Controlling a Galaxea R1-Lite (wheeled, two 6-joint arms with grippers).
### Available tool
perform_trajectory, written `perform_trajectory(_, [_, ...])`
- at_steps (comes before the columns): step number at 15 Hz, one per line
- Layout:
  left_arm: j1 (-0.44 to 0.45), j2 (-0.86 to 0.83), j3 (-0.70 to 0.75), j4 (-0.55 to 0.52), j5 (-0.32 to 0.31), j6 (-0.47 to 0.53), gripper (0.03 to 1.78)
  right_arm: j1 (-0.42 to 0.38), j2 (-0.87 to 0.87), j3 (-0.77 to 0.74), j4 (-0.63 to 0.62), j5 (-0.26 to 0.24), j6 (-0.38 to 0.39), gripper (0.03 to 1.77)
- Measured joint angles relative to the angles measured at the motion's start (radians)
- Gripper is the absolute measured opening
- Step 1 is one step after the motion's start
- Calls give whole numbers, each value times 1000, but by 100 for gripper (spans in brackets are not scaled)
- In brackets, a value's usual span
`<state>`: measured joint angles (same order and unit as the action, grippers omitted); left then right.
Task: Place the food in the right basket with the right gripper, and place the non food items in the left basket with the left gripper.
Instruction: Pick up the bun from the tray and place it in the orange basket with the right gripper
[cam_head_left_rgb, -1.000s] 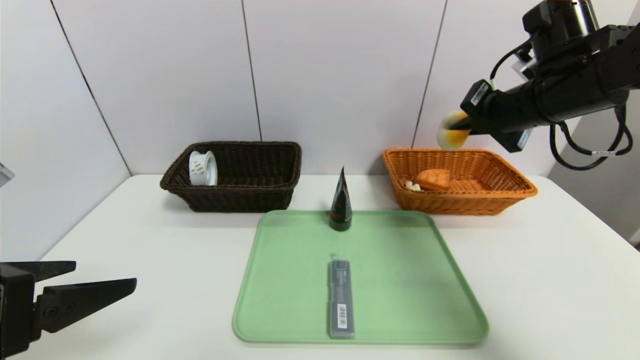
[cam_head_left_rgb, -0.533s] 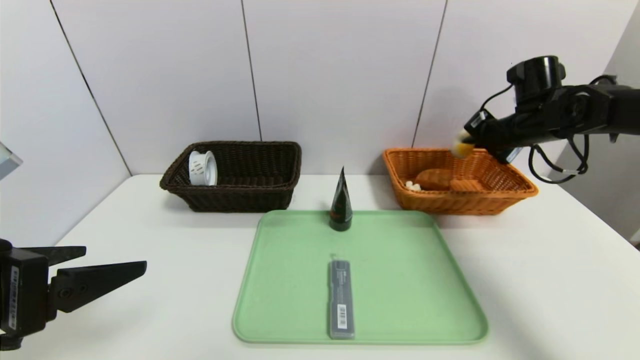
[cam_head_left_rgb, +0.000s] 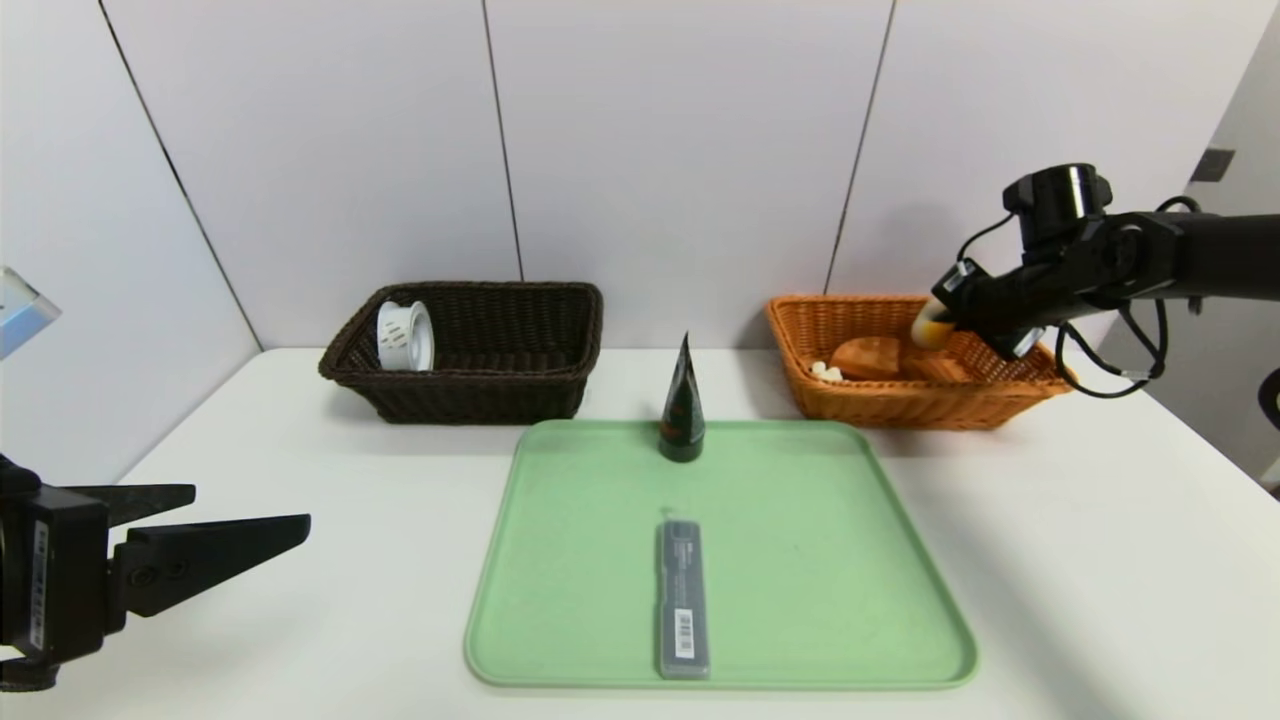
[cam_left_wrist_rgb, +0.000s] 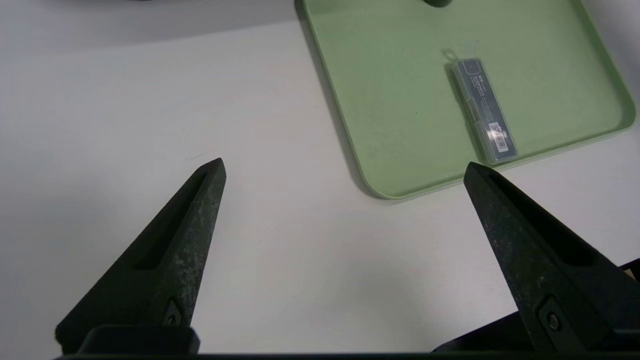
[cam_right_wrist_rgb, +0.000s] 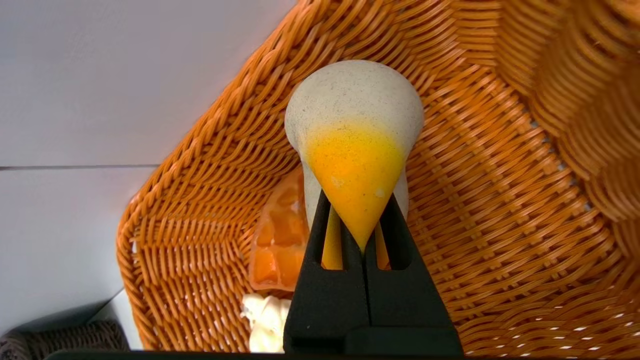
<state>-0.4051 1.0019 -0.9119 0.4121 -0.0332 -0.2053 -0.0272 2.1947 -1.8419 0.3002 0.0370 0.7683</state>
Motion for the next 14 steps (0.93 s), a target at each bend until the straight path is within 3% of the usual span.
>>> perform_trajectory(3, [-1, 2, -3, 0, 0, -1, 169, 0, 8, 0, 1, -44, -1, 5])
perform_trajectory(8, [-1, 3, -12, 3, 0, -3, 169, 0, 10, 0, 5, -52, -11, 81])
perform_trajectory(14, [-1, 4, -20, 4, 0, -3, 169, 0, -14, 1, 35, -51, -16, 129])
